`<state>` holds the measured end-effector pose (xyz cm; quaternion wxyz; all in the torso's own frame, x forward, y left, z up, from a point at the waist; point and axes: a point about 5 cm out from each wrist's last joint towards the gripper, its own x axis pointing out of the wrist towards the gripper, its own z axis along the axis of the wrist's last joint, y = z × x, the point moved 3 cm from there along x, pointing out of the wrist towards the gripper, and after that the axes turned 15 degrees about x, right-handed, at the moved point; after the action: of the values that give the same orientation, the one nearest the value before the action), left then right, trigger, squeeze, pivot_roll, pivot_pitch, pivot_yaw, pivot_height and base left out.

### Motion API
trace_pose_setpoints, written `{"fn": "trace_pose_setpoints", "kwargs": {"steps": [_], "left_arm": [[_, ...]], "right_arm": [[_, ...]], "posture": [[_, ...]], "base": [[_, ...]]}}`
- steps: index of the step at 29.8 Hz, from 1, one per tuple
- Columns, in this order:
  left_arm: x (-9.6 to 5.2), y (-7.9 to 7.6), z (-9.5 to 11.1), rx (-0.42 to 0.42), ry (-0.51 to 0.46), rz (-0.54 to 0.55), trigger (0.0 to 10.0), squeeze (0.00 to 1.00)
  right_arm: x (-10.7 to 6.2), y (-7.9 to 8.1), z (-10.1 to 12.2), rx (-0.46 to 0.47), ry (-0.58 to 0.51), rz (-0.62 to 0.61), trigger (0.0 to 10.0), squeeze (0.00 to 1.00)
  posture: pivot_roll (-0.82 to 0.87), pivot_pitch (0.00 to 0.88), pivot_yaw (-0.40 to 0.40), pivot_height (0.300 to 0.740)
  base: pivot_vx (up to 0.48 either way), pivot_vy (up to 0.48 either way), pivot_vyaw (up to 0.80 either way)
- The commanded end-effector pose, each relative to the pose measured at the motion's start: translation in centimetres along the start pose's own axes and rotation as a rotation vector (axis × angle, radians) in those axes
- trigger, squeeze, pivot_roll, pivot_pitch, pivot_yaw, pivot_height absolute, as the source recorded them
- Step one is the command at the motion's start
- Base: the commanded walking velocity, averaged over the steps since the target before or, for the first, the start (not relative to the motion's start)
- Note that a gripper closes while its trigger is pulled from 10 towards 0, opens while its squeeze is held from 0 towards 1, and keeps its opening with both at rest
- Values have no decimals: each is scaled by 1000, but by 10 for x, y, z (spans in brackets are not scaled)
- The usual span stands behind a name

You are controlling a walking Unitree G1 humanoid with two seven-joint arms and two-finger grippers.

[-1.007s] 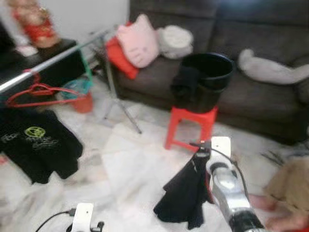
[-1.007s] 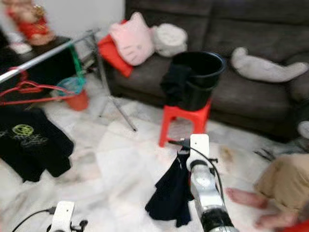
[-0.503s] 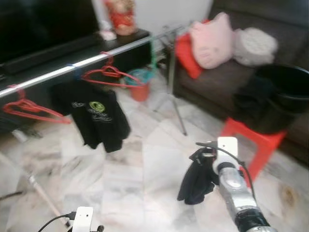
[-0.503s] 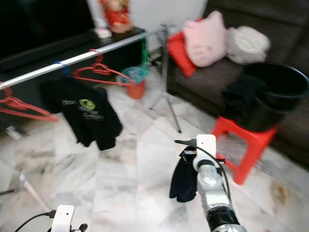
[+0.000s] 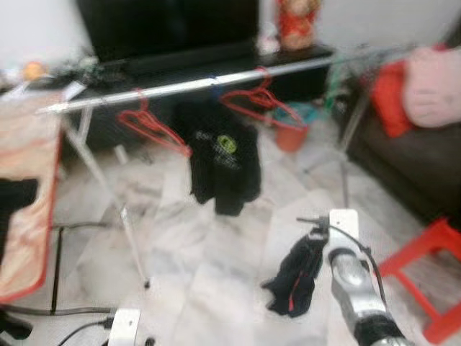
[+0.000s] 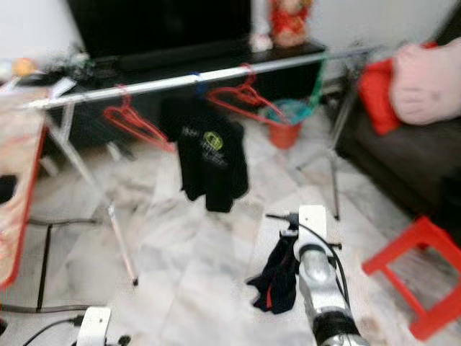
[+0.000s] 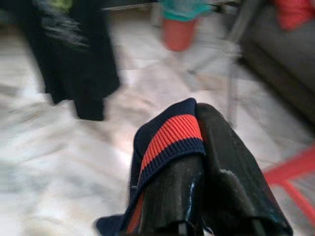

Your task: Hang hanger

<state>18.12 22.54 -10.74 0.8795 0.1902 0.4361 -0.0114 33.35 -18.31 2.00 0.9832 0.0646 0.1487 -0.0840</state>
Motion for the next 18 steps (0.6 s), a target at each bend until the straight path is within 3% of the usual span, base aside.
{"fn": "trace_pose_setpoints", "kwargs": {"steps": [1, 5, 8, 10, 11, 13, 14, 15, 16, 17, 18], "left_arm": [[-1, -6, -2, 14, 1, -20, 10000, 0], [-2, -6, -4, 18, 0, -20, 10000, 0], [-4, -7, -7, -70, -17, -29, 10000, 0], [-3, -8, -6, -50, -15, -30, 10000, 0], [-3, -3, -9, -66, 15, -2, 10000, 0], [-2, 8, -10, -71, 45, 35, 10000, 0], [0, 11, -6, -101, 33, 35, 10000, 0], [1, 11, 0, -35, 18, 13, 10000, 0], [3, 20, 3, -23, 23, 34, 10000, 0], [3, 39, 9, -171, 11, 121, 10000, 0], [3, 39, 9, -171, 11, 121, 10000, 0]], "right_arm": [[1, -6, 9, -6, -47, -5, 10000, 0], [-1, -4, 4, 32, -45, -10, 10000, 0], [0, -4, 19, 73, -102, -10, 10000, 0], [1, -5, 23, 91, -107, -12, 10000, 0], [3, -2, 16, 47, -71, -5, 10000, 0], [7, 6, 26, 100, -94, 18, 10000, 0], [9, 6, 35, 118, -130, 17, 10000, 0], [9, 1, 33, 113, -119, -8, 10000, 0], [7, -7, 26, 199, -93, -51, 10000, 0], [3, -16, 17, 372, -66, -89, 10000, 0], [3, -16, 17, 372, -66, -89, 10000, 0]], "posture": [[39, 0, 36, 740], [-55, 0, 84, 740], [12, 0, 62, 740], [75, 0, 50, 740], [17, 0, 14, 740], [26, 0, 84, 740], [52, 0, 55, 740], [48, 0, 49, 740], [85, 0, 50, 740], [64, 0, 68, 740], [64, 0, 68, 740]], "base": [[0, 0, 800], [0, 0, 0], [0, 0, 0], [0, 0, 0], [0, 0, 0], [0, 0, 0], [0, 0, 0], [0, 0, 0], [0, 0, 0], [0, 0, 0], [0, 0, 0]]}}
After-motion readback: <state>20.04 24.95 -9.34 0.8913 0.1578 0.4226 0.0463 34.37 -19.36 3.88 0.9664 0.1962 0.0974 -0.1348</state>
